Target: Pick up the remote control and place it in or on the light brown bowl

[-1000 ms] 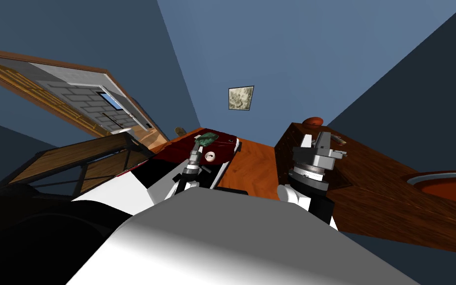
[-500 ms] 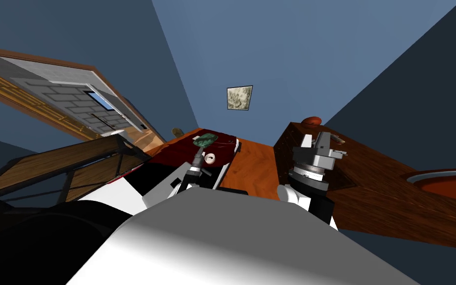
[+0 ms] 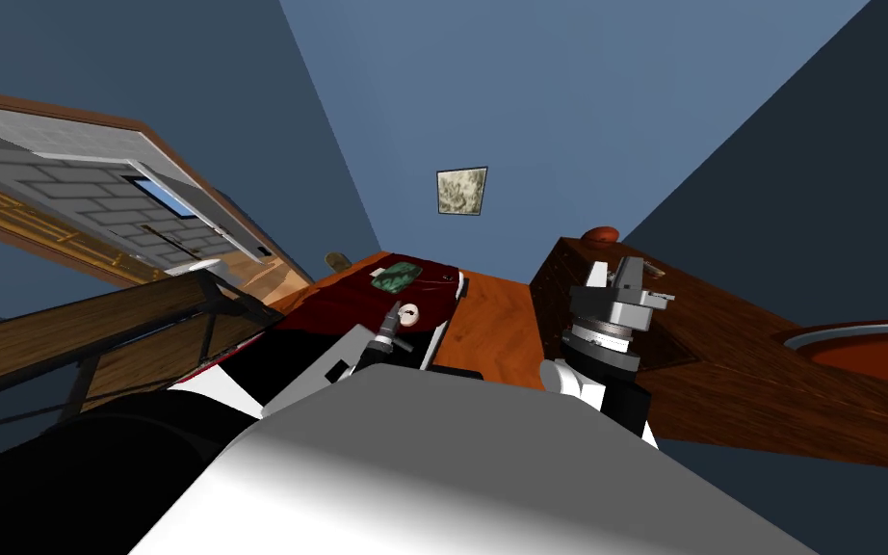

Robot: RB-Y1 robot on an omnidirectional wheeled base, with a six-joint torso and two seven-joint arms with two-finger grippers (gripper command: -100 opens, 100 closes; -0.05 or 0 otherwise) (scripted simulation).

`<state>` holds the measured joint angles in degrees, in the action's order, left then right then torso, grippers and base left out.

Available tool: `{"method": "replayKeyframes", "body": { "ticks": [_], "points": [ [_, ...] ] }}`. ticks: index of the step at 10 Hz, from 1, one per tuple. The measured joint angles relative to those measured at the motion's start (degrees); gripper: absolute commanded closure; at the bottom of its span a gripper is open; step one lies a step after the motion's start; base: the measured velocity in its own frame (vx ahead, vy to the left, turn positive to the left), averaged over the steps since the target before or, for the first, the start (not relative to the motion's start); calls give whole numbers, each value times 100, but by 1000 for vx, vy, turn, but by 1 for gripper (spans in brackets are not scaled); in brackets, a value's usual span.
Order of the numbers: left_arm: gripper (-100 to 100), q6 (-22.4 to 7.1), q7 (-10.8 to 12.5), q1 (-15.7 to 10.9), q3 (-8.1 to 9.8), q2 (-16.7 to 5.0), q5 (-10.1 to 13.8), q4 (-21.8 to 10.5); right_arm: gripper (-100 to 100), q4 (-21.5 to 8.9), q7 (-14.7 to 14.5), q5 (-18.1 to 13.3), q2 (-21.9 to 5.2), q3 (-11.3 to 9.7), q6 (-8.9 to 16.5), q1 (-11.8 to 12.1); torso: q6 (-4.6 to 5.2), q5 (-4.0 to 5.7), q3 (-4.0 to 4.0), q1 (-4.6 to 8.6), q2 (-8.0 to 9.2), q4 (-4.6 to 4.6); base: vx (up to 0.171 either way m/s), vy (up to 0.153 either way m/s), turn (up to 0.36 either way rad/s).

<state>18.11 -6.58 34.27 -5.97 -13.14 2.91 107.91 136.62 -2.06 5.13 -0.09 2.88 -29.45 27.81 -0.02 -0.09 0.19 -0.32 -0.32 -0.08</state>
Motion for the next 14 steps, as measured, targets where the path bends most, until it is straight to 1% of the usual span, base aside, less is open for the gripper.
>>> {"method": "replayKeyframes", "body": {
  "ticks": [1, 2, 3, 4, 5, 6, 7, 8, 9, 10, 11, 12, 13, 14],
  "points": [
    [-100, -35, 3, -17, -34, -29, 27, -221, 0, 0, 0, 0, 0, 0, 0, 0, 2, 3, 2, 13, -4, 0, 106, 72, -132],
    [-100, -182, -7, 52, -100, -46, 55, -334, 0, 0, 0, 0, 0, 0, 0, 0, 1, 3, 5, 8, -9, -2, 73, 58, -47],
    [-100, -293, -8, 85, -127, -67, 73, -386, 0, 0, 0, 0, 0, 0, 0, 0, 0, 4, 2, 13, -3, -1, 71, 58, -93],
    [-100, -350, -10, 155, -176, -88, 97, -549, 0, 0, 0, 0, 0, 0, 0, 0, 1, 4, 0, 13, 0, 0, 51, 43, -47],
    [-100, -424, 4, 139, -182, -123, 124, -634, 0, 0, 0, 0, 0, 0, 0, 0, 0, 5, -3, 19, 5, 1, 49, 35, -85],
    [-100, -569, 16, 134, -204, -155, 162, -737, 0, 0, 0, 0, 1, -1, 0, 0, 1, 6, -4, 22, 7, 2, 49, 34, -62],
    [-100, -712, 20, 170, -220, -173, 181, -725, 0, 0, 0, 0, 1, -1, 0, 0, 0, 7, -5, 24, 8, 2, 76, 54, -87],
    [-100, -866, 48, 179, -236, -244, 236, -838, 0, 0, 0, 0, 0, 0, 0, 0, 1, 5, -1, 16, 1, 1, 99, 78, -170],
    [-100, -1006, 27, 255, -305, -214, 254, -997, 0, 0, 0, 0, 0, 0, 0, 0, 1, 3, 3, 10, -6, -1, 79, 64, -69],
    [-100, -1088, 18, 221, -328, -219, 274, -1159, 0, 0, 0, 0, 0, 0, 0, 0, 0, 4, 3, 13, -4, -1, 88, 43, -112],
    [-100, -1209, 43, 165, -344, -272, 332, -1379, 0, 0, 0, 0, 0, 0, 0, 0, 1, 5, 4, 18, -7, -1, 62, 34, -52],
    [-100, -1324, 53, 206, -361, -290, 354, -1396, 0, 0, 0, 0, 1, 0, 0, 0, -1, 7, 0, 25, 0, 0, 80, 40, -96],
    [-100, -1507, 44, 302, -395, -289, 380, -1396, 0, 0, 0, 0, 0, -1, 0, 0, 0, 7, 1, 24, -3, 0, 109, 61, -164],
    [-100, -1687, 25, 252, -434, -250, 412, -1651, 0, 0, 0, 0, 0, 0, 0, 0, 1, 4, 7, 17, -12, -2, 130, 66, -197]
  ]
}}
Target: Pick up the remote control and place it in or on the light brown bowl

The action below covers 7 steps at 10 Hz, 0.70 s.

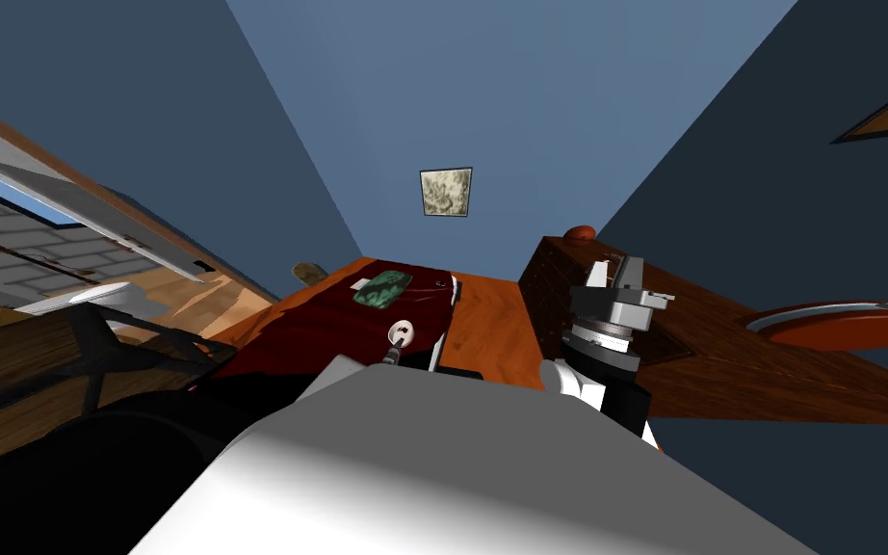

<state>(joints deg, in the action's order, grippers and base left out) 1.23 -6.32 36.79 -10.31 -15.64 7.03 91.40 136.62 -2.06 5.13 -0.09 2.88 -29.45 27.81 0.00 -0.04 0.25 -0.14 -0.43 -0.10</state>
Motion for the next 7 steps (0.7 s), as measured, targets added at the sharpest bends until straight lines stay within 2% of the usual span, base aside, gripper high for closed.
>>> {"method": "replayKeyframes", "body": {
  "ticks": [1, 2, 3, 4, 6, 7],
  "points": [
    [-100, -239, 1, 175, -46, -48, 58, 29, 0, 0, 0, 0, 0, 0, 0, 0, -2, 1, 4, -3, -6, -2, 85, 50, -53],
    [-100, -377, 27, 193, -68, -114, 112, -56, 0, 0, 0, 0, 0, 0, 0, 0, -3, 1, 0, 3, 2, 0, 69, 38, -104],
    [-100, -457, 47, 141, -104, -138, 167, -321, 0, 0, 0, 0, 0, 0, 0, 0, -1, 1, -4, 7, 8, 1, 91, 63, -186],
    [-100, -575, 63, 233, -155, -190, 237, -450, 0, 0, 0, 0, 0, 0, 0, 0, -1, 1, -3, 0, 6, 1, 44, 19, -28],
    [-100, -837, 21, 245, -188, -68, 234, -678, 0, 0, 0, 0, 1, -1, 0, -1, -2, 9, -18, -6, -25, 7, 56, 3, -68],
    [-100, -939, 21, 291, -212, -106, 272, -702, 0, 0, 0, 0, 1, -1, 0, 0, -3, 9, -19, -24, -45, 7, 48, 1, -92]
  ]
}}
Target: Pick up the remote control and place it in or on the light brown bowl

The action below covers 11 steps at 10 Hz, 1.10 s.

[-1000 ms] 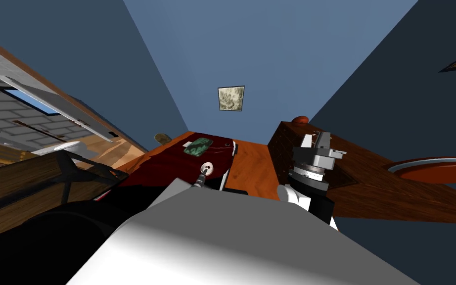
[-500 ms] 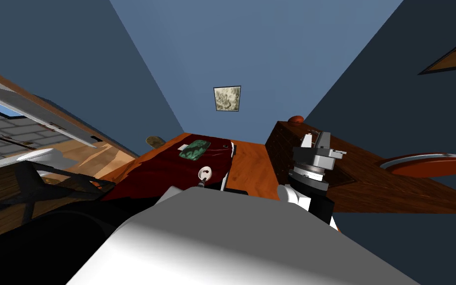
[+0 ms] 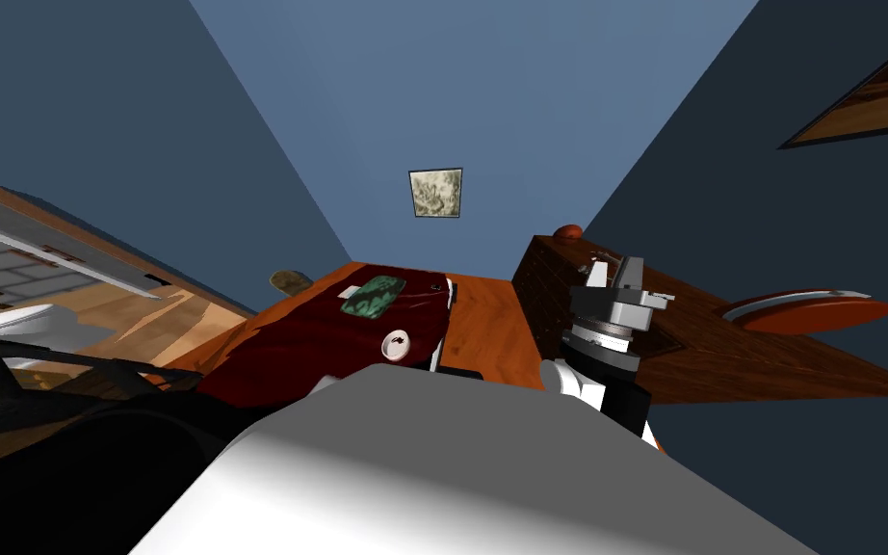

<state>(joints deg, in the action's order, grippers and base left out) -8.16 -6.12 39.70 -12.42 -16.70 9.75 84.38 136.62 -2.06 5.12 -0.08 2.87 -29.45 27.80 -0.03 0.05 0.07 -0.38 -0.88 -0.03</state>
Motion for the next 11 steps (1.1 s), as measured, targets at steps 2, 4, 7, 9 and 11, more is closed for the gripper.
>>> {"method": "replayKeyframes", "body": {
  "ticks": [2, 4, 7, 9, 11],
  "points": [
    [-100, -202, -3, 31, -38, 22, 41, -178, 0, 0, 0, 0, 0, 0, 0, 0, 0, -3, 0, -18, -15, 0, 24, 0, -64],
    [-100, -555, 8, 103, -82, -12, 134, -280, 0, 0, 0, 0, 0, 0, 0, 0, 1, -3, 12, -20, -37, -4, 72, -3, -90],
    [-100, -867, 4, 148, -131, 4, 195, -490, 0, 0, 0, 0, 0, 0, 0, 0, 0, -3, -1, -22, -14, 0, 15, 0, -38],
    [-100, -892, -1, 152, -132, 17, 192, -510, 0, 0, 0, 0, 0, 0, 0, 0, 0, -2, -1, -23, -14, 0, 3, 0, 3],
    [-100, -895, -1, 153, -131, 19, 189, -509, 0, 0, 0, 0, 0, 0, 0, 0, 0, -2, -3, -23, -11, 1, 0, 0, 0]
  ]
}}
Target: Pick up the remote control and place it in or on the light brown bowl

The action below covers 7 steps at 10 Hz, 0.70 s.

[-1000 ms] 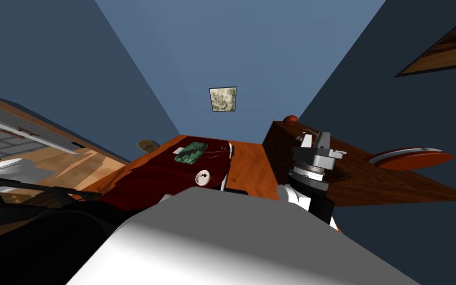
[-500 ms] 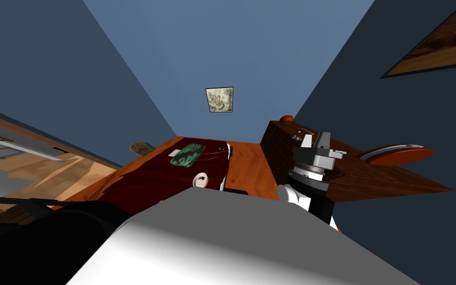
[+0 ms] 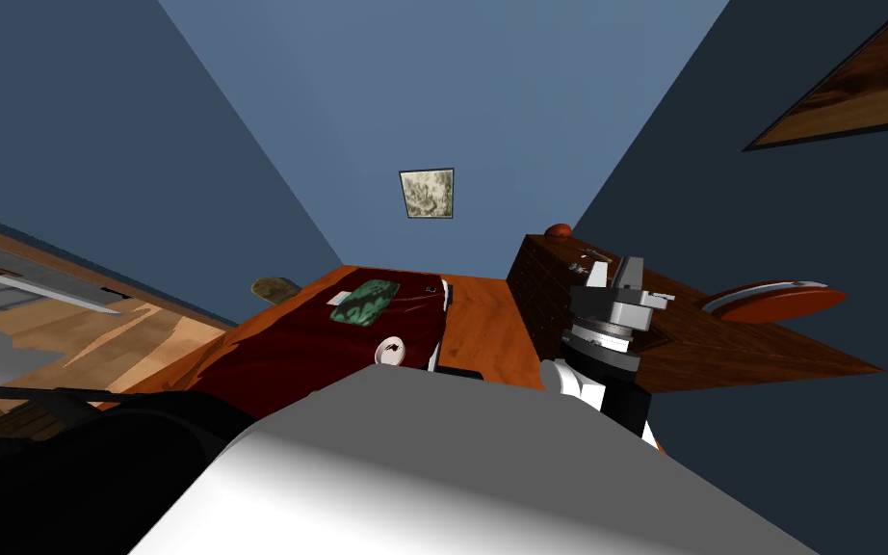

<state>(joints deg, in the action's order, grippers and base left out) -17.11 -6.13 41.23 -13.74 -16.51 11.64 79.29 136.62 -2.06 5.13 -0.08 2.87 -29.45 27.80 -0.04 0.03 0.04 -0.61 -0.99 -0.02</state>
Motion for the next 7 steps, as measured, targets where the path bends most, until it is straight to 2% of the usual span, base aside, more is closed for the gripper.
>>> {"method": "replayKeyframes", "body": {
  "ticks": [4, 7],
  "points": [
    [-100, 0, 0, 0, 0, 0, 0, 0, 0, 0, 0, 0, 0, 0, 0, 0, 0, 0, 0, 0, 0, 0, 5, 0, -12],
    [-100, -213, -10, 109, -73, 8, 14, -148, 0, 0, 0, 0, 0, 0, 0, 0, 0, 0, 7, -1, -11, -3, 35, -1, -24]
  ]
}}
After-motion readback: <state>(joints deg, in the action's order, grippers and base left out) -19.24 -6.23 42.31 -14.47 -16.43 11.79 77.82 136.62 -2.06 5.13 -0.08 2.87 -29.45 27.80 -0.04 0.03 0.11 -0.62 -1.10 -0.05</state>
